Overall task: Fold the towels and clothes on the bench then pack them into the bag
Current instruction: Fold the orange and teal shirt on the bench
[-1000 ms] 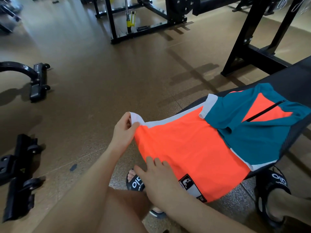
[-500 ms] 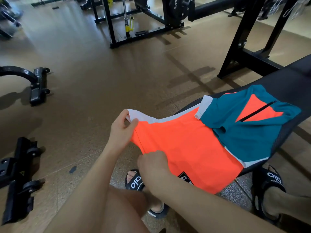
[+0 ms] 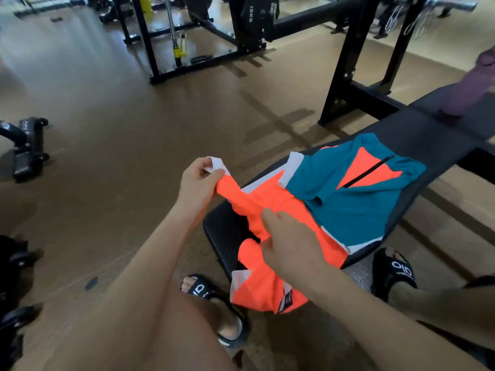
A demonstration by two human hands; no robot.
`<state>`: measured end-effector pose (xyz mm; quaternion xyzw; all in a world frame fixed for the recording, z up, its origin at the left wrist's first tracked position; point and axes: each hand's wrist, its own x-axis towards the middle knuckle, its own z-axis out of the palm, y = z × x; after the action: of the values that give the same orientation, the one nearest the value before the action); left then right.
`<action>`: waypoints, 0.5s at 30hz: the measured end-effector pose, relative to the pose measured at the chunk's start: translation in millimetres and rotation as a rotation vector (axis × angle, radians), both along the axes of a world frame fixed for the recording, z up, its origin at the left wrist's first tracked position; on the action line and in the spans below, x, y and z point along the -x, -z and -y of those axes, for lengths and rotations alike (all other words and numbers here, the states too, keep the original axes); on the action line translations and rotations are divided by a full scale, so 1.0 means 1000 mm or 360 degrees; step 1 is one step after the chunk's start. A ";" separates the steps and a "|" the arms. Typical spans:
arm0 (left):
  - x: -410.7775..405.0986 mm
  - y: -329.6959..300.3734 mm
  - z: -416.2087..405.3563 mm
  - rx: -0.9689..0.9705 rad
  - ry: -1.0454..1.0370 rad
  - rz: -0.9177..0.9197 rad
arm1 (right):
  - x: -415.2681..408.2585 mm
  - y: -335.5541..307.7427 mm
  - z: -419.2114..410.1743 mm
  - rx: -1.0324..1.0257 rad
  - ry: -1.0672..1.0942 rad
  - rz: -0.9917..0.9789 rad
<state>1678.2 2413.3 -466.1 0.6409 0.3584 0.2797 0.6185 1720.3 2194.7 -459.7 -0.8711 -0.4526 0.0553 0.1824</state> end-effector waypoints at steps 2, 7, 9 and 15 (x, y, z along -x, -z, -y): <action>-0.028 -0.015 0.002 -0.0087 0.0023 -0.0047 | -0.032 -0.015 0.012 -0.0102 -0.0063 -0.0281; -0.103 -0.059 0.016 -0.0038 0.0388 -0.0084 | -0.153 -0.028 0.025 -0.0100 0.0244 -0.0522; -0.118 -0.054 0.025 -0.0288 0.0688 -0.0446 | -0.182 -0.013 0.042 0.0054 0.0574 -0.0303; -0.080 0.031 0.061 -0.0993 0.1154 -0.0933 | -0.129 0.049 0.088 0.0084 0.0217 -0.0104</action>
<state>1757.8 2351.9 -496.7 0.9266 0.1723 -0.0479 0.3307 1849.6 2106.4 -508.8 -0.9022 -0.3843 0.0829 0.1774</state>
